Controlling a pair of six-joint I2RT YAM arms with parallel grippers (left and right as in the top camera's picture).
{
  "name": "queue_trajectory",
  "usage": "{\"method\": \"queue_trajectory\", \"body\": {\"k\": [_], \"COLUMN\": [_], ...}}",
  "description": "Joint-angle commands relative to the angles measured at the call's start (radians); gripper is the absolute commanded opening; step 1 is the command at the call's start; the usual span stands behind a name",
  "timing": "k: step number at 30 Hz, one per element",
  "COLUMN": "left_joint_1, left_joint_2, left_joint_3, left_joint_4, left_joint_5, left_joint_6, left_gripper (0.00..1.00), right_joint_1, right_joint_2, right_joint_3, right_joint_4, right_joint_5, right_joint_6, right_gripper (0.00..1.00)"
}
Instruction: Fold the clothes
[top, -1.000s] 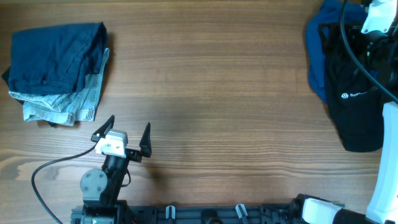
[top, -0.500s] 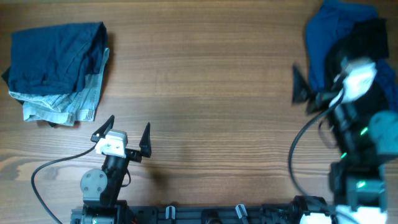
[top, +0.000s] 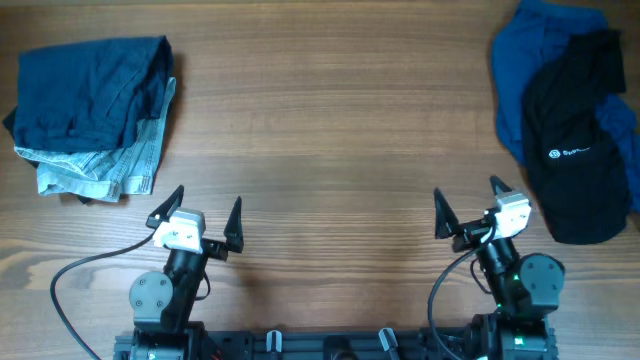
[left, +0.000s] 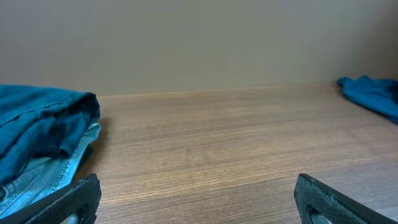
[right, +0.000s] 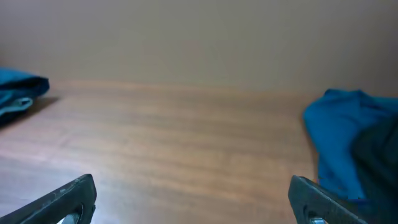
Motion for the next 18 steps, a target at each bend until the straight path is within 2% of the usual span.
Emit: {"method": "queue_trajectory", "body": {"k": [1, 13, 18], "left_joint_1": [-0.005, -0.005, -0.005], "left_joint_2": [-0.007, -0.007, -0.007], "left_joint_3": [-0.005, -0.005, -0.005], "left_joint_4": [-0.005, -0.005, -0.005], "left_joint_5": [-0.013, -0.013, -0.013], "left_joint_6": [0.005, 0.005, 0.005], "left_gripper": [1.00, 1.00, 1.00], "right_joint_1": [0.003, 0.003, 0.003], "right_joint_2": [-0.036, -0.159, -0.157], "right_joint_3": [-0.021, -0.055, -0.055], "right_joint_4": [0.016, 0.021, 0.018], "right_joint_5": [0.010, 0.111, 0.111], "right_joint_6": [0.014, 0.014, 0.015], "right_gripper": [1.00, 1.00, 1.00]}}
